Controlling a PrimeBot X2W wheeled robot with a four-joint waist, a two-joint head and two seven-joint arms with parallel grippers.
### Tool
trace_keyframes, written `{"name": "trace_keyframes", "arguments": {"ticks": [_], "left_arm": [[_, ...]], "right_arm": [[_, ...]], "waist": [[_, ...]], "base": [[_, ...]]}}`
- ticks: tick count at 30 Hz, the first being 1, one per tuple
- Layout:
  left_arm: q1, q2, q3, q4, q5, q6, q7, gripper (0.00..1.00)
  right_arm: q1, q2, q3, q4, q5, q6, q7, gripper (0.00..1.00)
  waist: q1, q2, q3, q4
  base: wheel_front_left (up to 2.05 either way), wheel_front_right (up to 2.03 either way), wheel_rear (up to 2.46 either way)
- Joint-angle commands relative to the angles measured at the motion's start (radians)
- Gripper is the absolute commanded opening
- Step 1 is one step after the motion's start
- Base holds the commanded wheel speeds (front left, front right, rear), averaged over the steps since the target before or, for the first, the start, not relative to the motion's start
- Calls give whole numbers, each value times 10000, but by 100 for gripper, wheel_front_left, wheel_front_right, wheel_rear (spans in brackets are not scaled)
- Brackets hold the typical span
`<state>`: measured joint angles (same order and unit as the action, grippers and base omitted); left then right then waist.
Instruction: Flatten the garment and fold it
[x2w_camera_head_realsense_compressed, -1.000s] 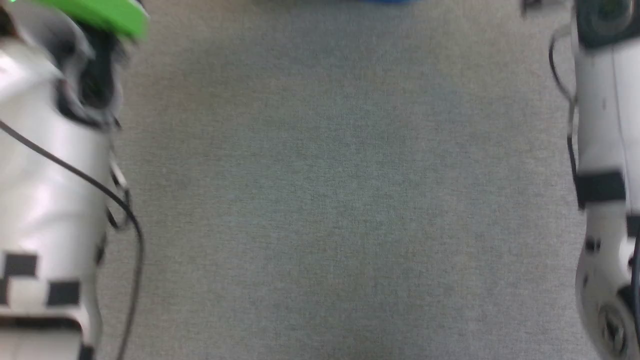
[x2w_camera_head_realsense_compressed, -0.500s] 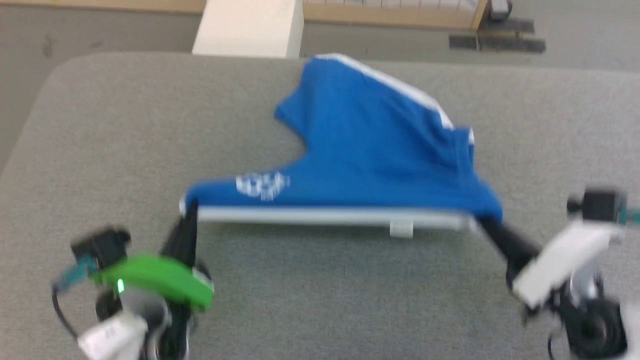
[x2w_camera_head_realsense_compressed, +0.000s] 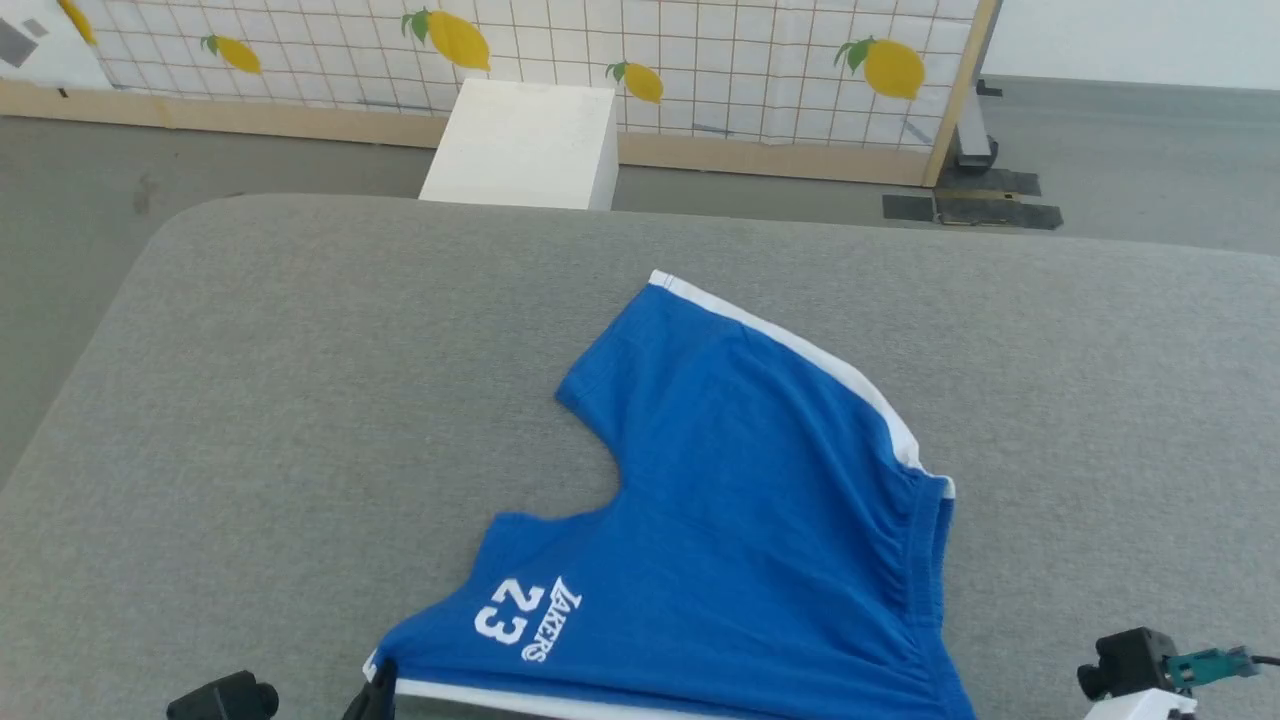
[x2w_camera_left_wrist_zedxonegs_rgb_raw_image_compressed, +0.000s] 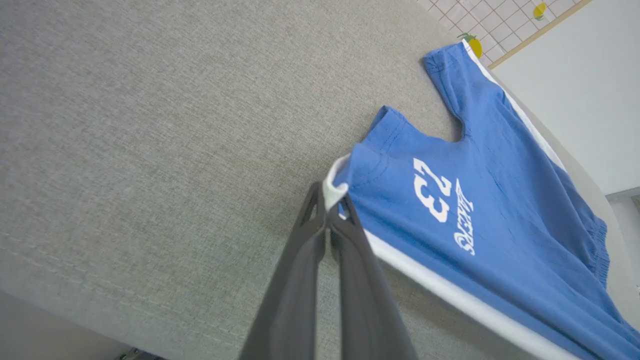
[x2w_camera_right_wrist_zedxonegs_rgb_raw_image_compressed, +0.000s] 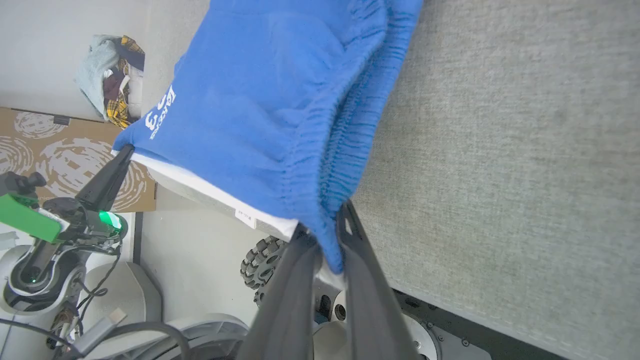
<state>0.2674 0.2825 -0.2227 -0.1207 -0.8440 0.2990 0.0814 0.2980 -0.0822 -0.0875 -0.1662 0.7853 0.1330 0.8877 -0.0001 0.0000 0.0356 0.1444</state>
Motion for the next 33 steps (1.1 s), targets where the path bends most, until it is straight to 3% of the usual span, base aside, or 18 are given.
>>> {"name": "trace_keyframes", "arguments": {"ticks": [1,7,14,16,17,25,33], "left_arm": [[99,277,243,-159,120,237,-9,0],[-1070,784,71,-728,461,191,551,0],[-4300,1119,-449,689,494,-555,1824,0],[-5203,1057,-592,1355,486,-759,2076,0],[-6493,880,-804,2432,514,-1014,2357,0],[-9354,363,-1186,5106,674,-1606,2609,0],[-10752,107,-1440,6627,835,-1895,2681,0]], "right_arm": [[100,-122,-250,-224,-63,-23,78,0],[-493,110,-682,-715,-46,-23,133,0],[-1952,226,-969,-710,-25,-23,572,0],[-2425,270,-1200,-431,-25,-23,662,0],[-3134,307,-1467,22,61,-23,701,0],[-4680,317,-1204,1065,578,-23,-64,0],[-5618,318,-749,1630,815,-23,-929,0]], "waist": [[1,0,5,-113],[1,0,218,-249],[1,0,1090,-565],[1,0,1416,-725],[1,0,1940,-957],[1,0,3223,-1592],[1,0,3875,-2019]], "base": [[0,0,0],[0,0,0],[0,0,0],[0,0,0],[0,0,0],[0,0,0],[0,0,0]]}}
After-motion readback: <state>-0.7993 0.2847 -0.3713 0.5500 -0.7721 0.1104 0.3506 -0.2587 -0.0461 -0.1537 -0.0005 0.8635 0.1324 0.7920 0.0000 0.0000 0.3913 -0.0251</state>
